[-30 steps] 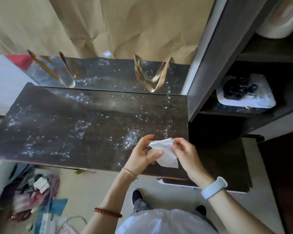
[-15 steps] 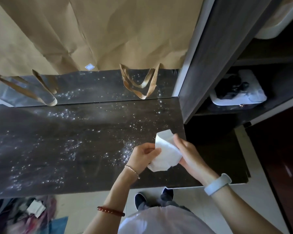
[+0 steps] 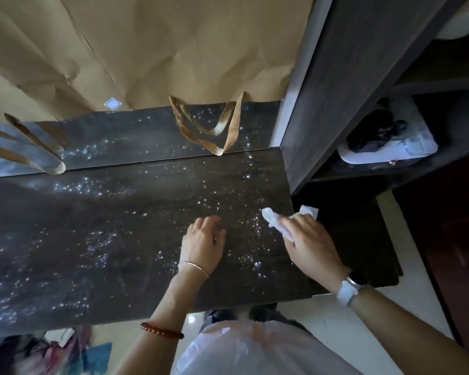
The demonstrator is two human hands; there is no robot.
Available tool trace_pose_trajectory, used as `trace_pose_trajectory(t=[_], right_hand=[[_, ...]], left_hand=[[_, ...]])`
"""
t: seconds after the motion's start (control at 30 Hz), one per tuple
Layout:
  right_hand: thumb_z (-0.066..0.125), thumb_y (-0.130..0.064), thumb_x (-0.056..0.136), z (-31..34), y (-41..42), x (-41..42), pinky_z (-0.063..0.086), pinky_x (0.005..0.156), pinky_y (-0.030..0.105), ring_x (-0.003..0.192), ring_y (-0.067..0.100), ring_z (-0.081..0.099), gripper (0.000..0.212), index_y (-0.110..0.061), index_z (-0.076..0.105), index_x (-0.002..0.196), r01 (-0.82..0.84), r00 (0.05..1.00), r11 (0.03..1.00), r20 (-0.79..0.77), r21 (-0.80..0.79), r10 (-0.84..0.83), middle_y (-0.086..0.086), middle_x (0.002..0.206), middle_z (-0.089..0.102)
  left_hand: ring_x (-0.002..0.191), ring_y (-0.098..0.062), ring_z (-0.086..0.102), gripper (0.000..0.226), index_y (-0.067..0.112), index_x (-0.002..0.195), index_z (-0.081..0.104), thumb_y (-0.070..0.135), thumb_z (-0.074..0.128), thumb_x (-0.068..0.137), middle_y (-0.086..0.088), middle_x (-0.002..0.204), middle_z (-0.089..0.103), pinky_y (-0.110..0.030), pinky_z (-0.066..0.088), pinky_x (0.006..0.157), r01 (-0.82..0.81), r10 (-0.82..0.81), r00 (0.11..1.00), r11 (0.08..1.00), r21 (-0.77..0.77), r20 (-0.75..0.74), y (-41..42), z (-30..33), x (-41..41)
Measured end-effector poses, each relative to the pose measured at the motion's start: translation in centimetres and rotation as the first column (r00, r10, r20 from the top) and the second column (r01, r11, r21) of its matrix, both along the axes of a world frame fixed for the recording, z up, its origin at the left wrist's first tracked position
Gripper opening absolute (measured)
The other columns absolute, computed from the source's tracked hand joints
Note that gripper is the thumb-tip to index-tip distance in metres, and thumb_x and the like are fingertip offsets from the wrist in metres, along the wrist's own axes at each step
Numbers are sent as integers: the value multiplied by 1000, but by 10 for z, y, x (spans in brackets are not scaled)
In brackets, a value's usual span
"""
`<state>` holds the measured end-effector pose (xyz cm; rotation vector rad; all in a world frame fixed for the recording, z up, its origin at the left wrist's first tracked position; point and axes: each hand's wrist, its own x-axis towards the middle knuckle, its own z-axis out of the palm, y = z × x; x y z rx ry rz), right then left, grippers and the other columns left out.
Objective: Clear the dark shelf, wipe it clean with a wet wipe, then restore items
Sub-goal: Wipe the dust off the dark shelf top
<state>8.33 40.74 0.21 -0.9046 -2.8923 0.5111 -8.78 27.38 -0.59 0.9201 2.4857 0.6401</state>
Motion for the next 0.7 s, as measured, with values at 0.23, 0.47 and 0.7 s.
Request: trace_pose_trajectory(t=[0.23, 0.47, 0.7], right_hand=[[42, -31, 85, -31, -48, 10, 42, 96, 41, 117, 23, 43, 38, -12, 61, 111, 0, 999, 1000, 34, -22, 1, 12, 117, 58], [17, -34, 96, -55, -61, -6, 11, 113, 41, 138, 26, 17, 51, -9, 32, 138, 9, 982, 999, 187, -36, -2, 14, 148, 30], [32, -30, 90, -54, -66, -11, 34, 106, 46, 132, 29, 32, 48, -11, 40, 134, 119, 980, 993, 162, -24, -113, 16, 141, 41]], left_hand=[[132, -34, 27, 52, 17, 130, 47, 38, 40, 83, -10, 143, 37, -53, 23, 102, -32, -2, 983, 983, -182, -184, -38, -28, -46], [141, -32, 2, 63, 16, 143, 25, 47, 24, 88, -11, 154, 8, -54, 3, 111, -37, -8, 985, 966, -257, -174, -56, -53, -64], [139, -34, 15, 69, 11, 138, 34, 48, 19, 83, -15, 150, 24, -53, 11, 111, -66, 14, 974, 972, -226, -226, -66, -60, -68]])
